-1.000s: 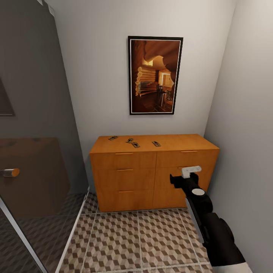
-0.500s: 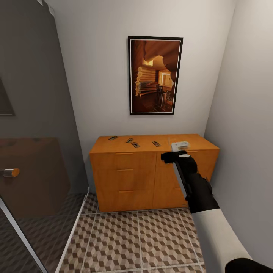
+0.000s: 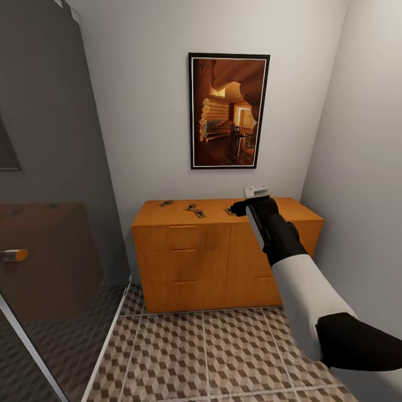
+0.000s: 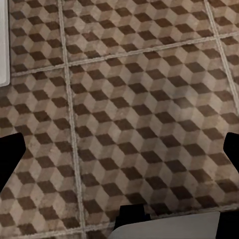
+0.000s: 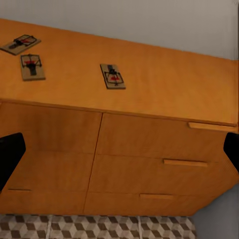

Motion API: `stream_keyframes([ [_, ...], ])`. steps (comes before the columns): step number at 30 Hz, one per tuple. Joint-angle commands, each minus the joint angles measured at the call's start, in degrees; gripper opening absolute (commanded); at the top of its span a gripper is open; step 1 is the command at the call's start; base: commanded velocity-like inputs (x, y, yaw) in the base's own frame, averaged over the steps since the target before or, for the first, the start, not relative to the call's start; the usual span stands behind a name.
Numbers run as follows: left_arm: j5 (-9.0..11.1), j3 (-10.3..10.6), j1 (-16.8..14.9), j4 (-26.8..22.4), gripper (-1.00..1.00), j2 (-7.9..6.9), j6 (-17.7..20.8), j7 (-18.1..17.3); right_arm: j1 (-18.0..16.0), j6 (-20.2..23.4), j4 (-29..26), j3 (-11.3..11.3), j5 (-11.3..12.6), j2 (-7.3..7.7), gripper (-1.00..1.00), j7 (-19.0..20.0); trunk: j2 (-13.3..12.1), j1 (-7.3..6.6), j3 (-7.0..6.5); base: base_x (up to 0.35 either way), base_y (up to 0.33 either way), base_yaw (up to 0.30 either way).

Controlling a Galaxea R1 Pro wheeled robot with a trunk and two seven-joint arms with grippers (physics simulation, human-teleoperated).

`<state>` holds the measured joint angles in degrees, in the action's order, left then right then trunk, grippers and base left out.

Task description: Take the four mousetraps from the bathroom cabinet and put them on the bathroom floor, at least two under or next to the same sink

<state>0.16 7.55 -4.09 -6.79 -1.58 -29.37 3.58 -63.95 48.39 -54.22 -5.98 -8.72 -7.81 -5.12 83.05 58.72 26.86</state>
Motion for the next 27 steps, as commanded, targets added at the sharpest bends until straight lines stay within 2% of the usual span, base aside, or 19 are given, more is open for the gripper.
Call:
stream_keyframes([
  [1,0.0,0.5,0.0,0.0,1.0,-0.02,-0.2,0.4,-0.4,0.3,0.0,-0.1,-0.2,0.0,1.0,0.0,0.0,0.0,0.07,0.076,0.0,0.0],
  [9,0.0,0.5,0.0,0.1,1.0,0.06,-0.1,0.4,-1.7,0.3,0.3,0.0,-0.2,-0.01,1.0,1.9,0.0,0.0,0.07,0.164,0.0,0.0],
  [14,0.0,0.5,0.0,0.2,1.0,0.08,-0.1,0.4,-1.8,0.2,0.3,0.0,-0.2,0.05,1.0,3.9,0.0,0.0,0.07,0.295,0.0,0.0],
  [20,0.0,0.5,0.0,0.5,1.0,0.09,-0.1,0.4,-1.9,0.1,0.3,0.1,-0.2,0.28,1.0,8.0,0.0,0.0,0.07,0.324,0.0,0.0],
  [27,0.0,0.5,0.0,1.0,1.0,0.09,-0.1,0.4,-1.9,0.0,0.3,0.0,-0.2,0.34,1.0,8.8,0.0,0.0,0.07,0.286,0.0,0.0],
])
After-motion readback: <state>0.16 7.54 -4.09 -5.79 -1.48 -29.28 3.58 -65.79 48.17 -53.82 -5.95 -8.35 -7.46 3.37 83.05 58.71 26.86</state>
